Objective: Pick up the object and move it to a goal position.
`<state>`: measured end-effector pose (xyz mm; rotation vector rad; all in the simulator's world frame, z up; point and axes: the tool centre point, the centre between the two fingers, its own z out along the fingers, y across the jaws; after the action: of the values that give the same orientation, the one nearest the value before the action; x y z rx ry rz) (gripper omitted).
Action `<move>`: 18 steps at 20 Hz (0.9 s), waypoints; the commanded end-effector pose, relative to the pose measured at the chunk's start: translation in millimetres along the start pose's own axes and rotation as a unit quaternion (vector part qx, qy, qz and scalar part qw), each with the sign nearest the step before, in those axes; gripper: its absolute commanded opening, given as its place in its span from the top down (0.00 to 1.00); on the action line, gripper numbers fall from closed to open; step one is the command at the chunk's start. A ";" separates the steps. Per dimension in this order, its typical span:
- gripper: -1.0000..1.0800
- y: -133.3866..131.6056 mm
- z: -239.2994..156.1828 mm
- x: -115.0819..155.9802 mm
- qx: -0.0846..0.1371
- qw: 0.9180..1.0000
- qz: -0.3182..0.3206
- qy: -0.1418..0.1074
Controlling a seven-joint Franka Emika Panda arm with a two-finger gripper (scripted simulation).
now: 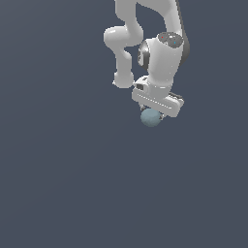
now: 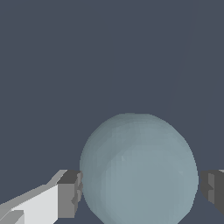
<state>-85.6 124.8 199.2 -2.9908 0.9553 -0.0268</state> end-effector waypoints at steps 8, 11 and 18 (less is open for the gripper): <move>1.00 -49.3 -58.9 -52.6 -0.003 1.000 -0.001 -0.006; 1.00 -58.4 -69.0 -61.2 -0.003 1.000 -0.001 -0.007; 1.00 -65.8 -76.0 -66.8 -0.004 1.000 -0.001 -0.008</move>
<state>-103.4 217.2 274.4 -2.9942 0.9504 -0.0004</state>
